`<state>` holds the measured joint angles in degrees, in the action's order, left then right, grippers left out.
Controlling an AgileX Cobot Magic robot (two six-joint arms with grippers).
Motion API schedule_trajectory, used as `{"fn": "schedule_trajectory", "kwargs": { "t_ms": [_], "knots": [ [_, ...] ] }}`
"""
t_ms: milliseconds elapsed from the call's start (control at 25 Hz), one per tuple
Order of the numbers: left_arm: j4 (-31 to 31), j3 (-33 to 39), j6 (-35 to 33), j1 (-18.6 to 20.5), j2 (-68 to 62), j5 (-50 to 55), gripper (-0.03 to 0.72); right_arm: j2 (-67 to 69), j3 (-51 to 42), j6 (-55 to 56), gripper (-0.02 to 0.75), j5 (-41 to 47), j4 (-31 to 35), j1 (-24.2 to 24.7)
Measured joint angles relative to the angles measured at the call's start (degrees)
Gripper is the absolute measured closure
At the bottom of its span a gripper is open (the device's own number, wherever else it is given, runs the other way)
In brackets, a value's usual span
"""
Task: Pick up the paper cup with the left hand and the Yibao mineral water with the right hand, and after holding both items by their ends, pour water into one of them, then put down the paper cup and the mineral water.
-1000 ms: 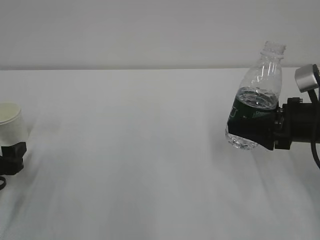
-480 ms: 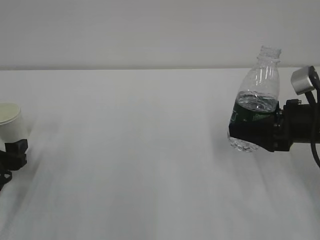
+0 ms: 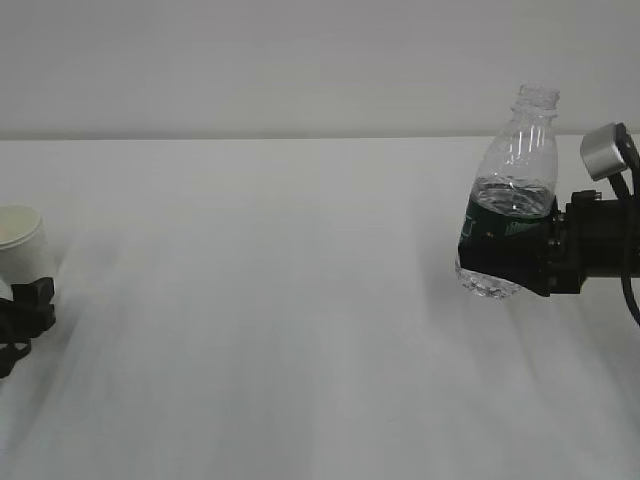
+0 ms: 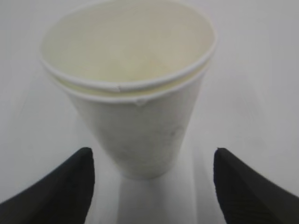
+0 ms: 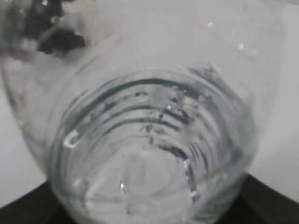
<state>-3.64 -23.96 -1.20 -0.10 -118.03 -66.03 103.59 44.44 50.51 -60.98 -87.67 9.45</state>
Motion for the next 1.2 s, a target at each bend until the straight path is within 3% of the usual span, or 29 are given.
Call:
{"fn": "schedule_trajectory", "kwargs": {
  "t_ms": [1200],
  "knots": [
    [-2.0,-6.8,-2.3,0.0,-4.1,0.0,0.106,0.0,0.0,1.0,0.248,1.7,-0.3,0.0]
  ]
}}
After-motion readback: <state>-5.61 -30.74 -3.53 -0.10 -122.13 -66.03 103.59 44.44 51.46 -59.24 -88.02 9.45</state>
